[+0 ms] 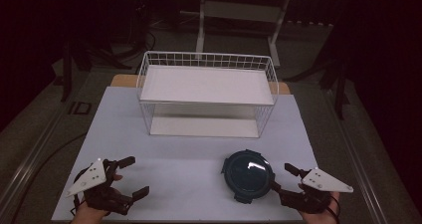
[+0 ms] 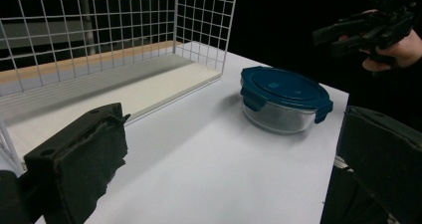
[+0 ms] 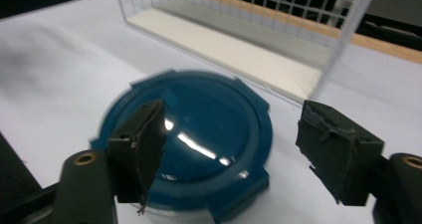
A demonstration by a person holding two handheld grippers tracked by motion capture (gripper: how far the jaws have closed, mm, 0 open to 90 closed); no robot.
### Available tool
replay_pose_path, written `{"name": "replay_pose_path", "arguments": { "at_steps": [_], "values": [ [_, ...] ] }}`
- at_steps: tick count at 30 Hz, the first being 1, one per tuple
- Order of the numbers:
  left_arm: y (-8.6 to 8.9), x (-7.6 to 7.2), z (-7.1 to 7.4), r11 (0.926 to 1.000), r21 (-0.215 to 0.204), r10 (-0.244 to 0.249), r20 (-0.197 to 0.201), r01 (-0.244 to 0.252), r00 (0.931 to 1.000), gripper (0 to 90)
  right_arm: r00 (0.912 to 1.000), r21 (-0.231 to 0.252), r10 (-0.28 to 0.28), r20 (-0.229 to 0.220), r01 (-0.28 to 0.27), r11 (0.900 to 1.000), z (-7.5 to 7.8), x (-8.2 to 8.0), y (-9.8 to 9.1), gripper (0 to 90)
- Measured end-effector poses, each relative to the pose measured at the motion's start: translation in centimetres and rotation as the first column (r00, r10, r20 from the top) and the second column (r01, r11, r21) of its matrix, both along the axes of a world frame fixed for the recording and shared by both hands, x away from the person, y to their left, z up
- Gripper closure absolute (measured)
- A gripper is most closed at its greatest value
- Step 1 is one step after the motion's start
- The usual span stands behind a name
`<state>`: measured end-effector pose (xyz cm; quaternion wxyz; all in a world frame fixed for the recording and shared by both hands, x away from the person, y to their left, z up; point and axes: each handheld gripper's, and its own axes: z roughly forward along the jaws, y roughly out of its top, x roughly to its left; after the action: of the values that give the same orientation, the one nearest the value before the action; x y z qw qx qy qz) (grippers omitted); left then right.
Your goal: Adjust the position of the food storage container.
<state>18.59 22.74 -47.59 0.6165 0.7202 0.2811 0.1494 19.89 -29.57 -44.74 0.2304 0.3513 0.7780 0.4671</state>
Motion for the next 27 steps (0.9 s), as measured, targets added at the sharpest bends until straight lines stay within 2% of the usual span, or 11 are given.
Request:
{"name": "replay_pose_path", "arguments": {
  "at_steps": [4, 8, 11, 13, 14, 17, 18, 19, 22, 25, 27],
  "values": [
    [0.0, 0.0, 0.0, 1.0, 0.001, -0.001, 0.001, 0.001, 1.0, 0.0, 0.9993, -0.029, -0.015, -0.035, 0.014, 0.9995, -0.9, -0.1, -0.6, 39.6],
    [0.0, 0.0, 0.0, 1.0, 0.002, -0.001, 0.0, 0.001, 1.0, 0.0, 0.998, -0.063, -0.043, -0.046, 0.04, 0.9972, -1.7, -0.4, -1.1, 47.5],
    [-0.1, 0.0, 0.0, 1.0, 0.006, -0.002, 0.001, 0.002, 1.0, 0.0, 0.9971, -0.081, -0.056, -0.052, 0.051, 0.9954, -2.0, -0.6, -1.4, 56.6],
    [-0.1, 0.0, 0.0, 1.0, 0.006, -0.003, 0.001, 0.003, 1.0, 0.0, 0.9957, -0.105, -0.064, -0.066, 0.057, 0.9929, -2.5, -0.7, -1.5, 66.6],
    [-0.1, 0.0, 0.0, 1.0, 0.005, -0.003, 0.001, 0.003, 1.0, 0.0, 0.9957, -0.105, -0.064, -0.066, 0.057, 0.9929, -2.5, -0.7, -1.5, 66.6],
    [-0.1, 0.0, 0.0, 1.0, 0.007, -0.003, 0.0, 0.003, 1.0, 0.0, 0.9924, -0.125, -0.055, -0.11, 0.041, 0.9912, -3.0, -0.5, -1.6, 82.9],
    [-0.1, 0.0, 0.0, 1.0, 0.008, -0.004, 0.0, 0.004, 1.0, 0.0, 0.9907, -0.127, -0.048, -0.128, 0.031, 0.9913, -3.2, -0.5, -1.5, 85.7],
    [-0.2, 0.0, 0.0, 0.9999, 0.009, -0.005, 0.0, 0.005, 1.0, 0.0, 0.9865, -0.137, -0.035, -0.16, 0.013, 0.9904, -3.5, -0.4, -1.4, 89.8],
    [-0.2, 0.0, -0.1, 0.9998, 0.016, -0.007, 0.001, 0.007, 1.0, 0.0, 0.9827, -0.147, -0.023, -0.184, -0.004, 0.9892, -3.9, -0.3, -1.2, 90.0],
    [-0.3, 0.0, -0.1, 0.9998, 0.019, -0.01, 0.002, 0.01, 0.9999, 0.0, 0.9739, -0.155, -0.03, -0.225, -0.005, 0.9878, -4.5, 0.2, -1.1, 90.0],
    [-0.3, 0.0, -0.1, 0.9998, 0.019, -0.01, 0.001, 0.01, 0.9999, 0.0, 0.9726, -0.158, -0.03, -0.23, -0.007, 0.9874, -4.5, 0.3, -1.0, 90.0]
  ]
}}
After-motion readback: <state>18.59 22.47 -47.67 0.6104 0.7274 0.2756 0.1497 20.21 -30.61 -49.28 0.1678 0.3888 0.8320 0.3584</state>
